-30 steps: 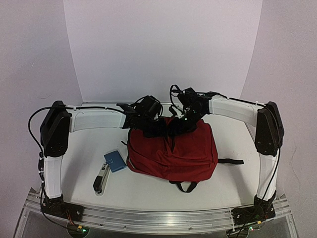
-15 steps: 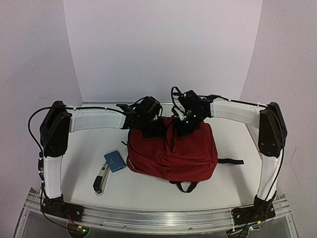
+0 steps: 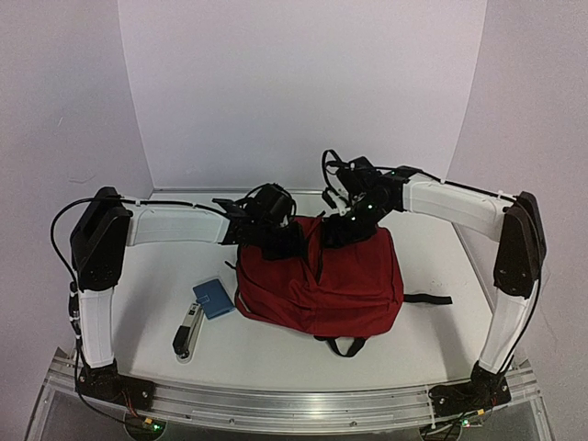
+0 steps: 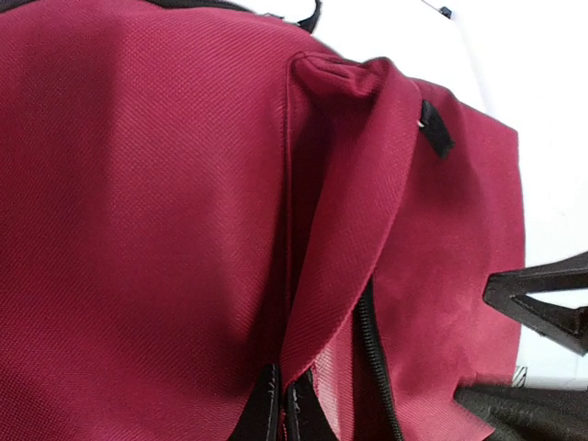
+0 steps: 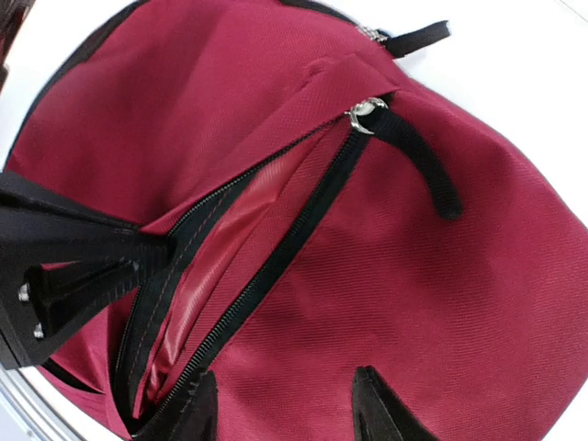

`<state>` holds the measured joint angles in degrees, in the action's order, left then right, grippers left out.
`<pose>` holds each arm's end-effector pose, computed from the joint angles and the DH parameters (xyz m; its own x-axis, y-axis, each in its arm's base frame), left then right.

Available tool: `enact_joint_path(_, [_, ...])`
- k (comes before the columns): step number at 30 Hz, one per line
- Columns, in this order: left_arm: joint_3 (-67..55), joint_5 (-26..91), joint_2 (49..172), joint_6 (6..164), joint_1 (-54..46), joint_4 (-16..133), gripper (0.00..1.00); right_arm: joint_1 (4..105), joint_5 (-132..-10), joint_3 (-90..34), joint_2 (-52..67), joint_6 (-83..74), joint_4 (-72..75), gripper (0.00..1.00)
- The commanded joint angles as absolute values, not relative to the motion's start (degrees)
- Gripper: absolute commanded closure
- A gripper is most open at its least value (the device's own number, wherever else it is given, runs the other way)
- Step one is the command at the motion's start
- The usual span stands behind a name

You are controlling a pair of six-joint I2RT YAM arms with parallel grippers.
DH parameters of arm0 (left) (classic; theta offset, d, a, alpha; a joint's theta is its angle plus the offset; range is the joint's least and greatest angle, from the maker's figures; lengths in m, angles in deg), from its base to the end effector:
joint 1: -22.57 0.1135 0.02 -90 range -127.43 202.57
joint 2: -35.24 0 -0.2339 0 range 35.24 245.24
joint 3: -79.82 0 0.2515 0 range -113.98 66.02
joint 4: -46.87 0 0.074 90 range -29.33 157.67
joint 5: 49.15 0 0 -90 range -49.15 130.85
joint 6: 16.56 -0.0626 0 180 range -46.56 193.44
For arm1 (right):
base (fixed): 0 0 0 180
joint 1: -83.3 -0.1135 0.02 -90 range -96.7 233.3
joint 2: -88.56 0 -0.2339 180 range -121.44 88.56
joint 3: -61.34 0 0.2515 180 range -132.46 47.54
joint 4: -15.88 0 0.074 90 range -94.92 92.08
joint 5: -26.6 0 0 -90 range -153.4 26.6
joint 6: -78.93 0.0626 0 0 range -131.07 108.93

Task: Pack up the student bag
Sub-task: Adjust the student bag at the center of the board.

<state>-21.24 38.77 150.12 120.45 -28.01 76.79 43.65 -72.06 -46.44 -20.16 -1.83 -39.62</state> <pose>0.2912 -0.3578 0.1712 -0.8762 -0.0852 -0.4743 0.2166 0.8096 -0.5456 0.3186 0.2763 0.2177 -0.7449 -0.4111 -0.5255 -0.5829 0.7843 0.2126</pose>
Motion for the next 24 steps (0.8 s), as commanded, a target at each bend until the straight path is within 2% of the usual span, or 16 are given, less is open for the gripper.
enact_joint_path(1, [-17.15, 37.11, 144.47, 123.17, -27.02, 70.14, 0.97, 41.42, -66.71, -47.54, -21.82, 3.40, -39.55, 0.41])
enact_joint_path(12, [-13.88, 36.14, 143.94, 125.71, -26.74, 65.97, 0.98, 38.86, -55.37, -47.09, -28.90, 5.93, -38.41, 0.42])
enact_joint_path(15, [-13.79, 36.92, 144.03, 126.18, -26.74, 66.55, 0.98, 38.89, -53.72, -45.06, -28.66, 6.08, -38.73, 0.54])
enact_joint_path(20, [-13.93, 38.40, 144.46, 126.87, -26.74, 68.18, 0.99, 39.16, -53.89, -44.04, -24.32, 4.91, -39.98, 0.84])
enact_joint_path(24, [-15.59, 38.46, 146.12, 126.41, -26.74, 70.55, 1.00, 39.95, -56.26, -45.84, -20.19, 2.91, -40.37, 0.92])
